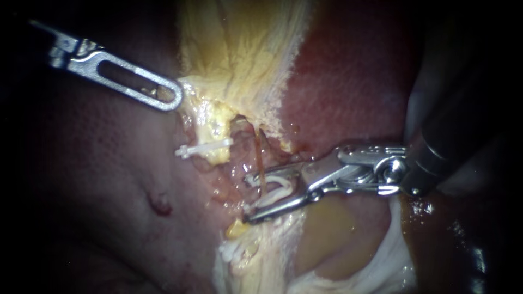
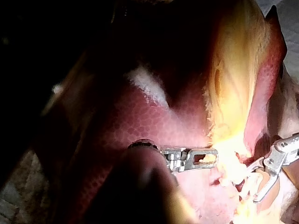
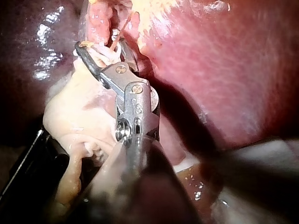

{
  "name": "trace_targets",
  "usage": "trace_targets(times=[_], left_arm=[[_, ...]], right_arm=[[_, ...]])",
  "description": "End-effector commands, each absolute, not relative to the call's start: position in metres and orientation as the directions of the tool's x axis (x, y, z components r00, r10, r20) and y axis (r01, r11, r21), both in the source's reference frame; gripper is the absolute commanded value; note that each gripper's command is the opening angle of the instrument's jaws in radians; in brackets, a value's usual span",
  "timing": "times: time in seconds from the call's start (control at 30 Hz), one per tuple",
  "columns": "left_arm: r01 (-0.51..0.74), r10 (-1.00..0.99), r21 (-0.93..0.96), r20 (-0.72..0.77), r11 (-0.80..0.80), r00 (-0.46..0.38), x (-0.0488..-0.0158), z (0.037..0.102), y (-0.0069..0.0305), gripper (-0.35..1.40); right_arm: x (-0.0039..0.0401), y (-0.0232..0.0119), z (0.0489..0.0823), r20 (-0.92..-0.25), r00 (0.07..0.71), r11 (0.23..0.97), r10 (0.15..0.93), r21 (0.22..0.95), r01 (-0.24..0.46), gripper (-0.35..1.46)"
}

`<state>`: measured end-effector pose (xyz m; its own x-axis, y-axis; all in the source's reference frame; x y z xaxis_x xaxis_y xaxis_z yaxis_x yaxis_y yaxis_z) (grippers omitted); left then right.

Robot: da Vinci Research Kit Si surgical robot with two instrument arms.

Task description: Clipping second clip right tube

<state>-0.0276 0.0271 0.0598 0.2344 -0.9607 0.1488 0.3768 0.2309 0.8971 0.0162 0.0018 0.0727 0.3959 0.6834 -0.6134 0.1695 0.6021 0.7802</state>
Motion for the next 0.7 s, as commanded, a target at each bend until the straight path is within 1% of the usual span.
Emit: trace_targets(times=[0.03, 0.3, 0.4, 0.7], left_arm=[[0.377, -0.961, 0.897, 0.149, 0.231, 0.235, -0.0276, 0.0598, 0.0271, -0.35], [0.377, -0.961, 0.897, 0.149, 0.231, 0.235, -0.0276, 0.0598, 0.0271, -0.35], [0.377, -0.961, 0.897, 0.149, 0.231, 0.235, -0.0276, 0.0598, 0.0271, -0.35], [0.377, -0.961, 0.897, 0.149, 0.231, 0.235, -0.0276, 0.0598, 0.0271, -0.35]], right_arm=[[0.0164, 0.0018, 0.0727, -0.615, 0.391, 0.601, 0.685, 0.780, 0.173, 0.50], [0.0173, 0.0017, 0.0725, -0.597, 0.375, 0.567, 0.709, 0.799, 0.200, 0.50], [0.0173, 0.0016, 0.0724, -0.601, 0.374, 0.568, 0.707, 0.797, 0.206, 0.50], [0.0165, 0.0016, 0.0706, -0.588, 0.339, 0.542, 0.734, 0.809, 0.228, 0.50]])
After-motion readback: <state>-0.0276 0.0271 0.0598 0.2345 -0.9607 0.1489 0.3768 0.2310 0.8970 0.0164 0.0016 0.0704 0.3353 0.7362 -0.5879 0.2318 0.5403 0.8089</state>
